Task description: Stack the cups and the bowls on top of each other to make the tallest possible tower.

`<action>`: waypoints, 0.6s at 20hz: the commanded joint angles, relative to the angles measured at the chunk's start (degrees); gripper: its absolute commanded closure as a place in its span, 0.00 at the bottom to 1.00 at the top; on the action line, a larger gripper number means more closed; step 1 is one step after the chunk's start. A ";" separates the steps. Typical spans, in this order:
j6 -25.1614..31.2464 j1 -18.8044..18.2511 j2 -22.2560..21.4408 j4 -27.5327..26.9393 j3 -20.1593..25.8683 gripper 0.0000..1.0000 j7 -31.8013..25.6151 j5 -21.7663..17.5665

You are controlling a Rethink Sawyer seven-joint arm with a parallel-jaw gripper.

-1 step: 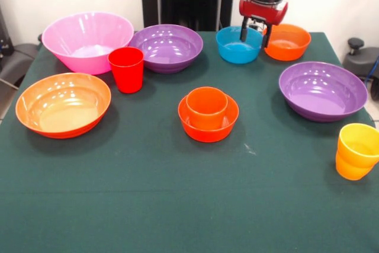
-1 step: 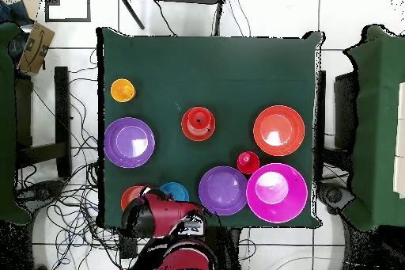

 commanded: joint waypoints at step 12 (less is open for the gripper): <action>-4.86 -0.94 8.07 -6.63 2.12 0.00 7.43 1.04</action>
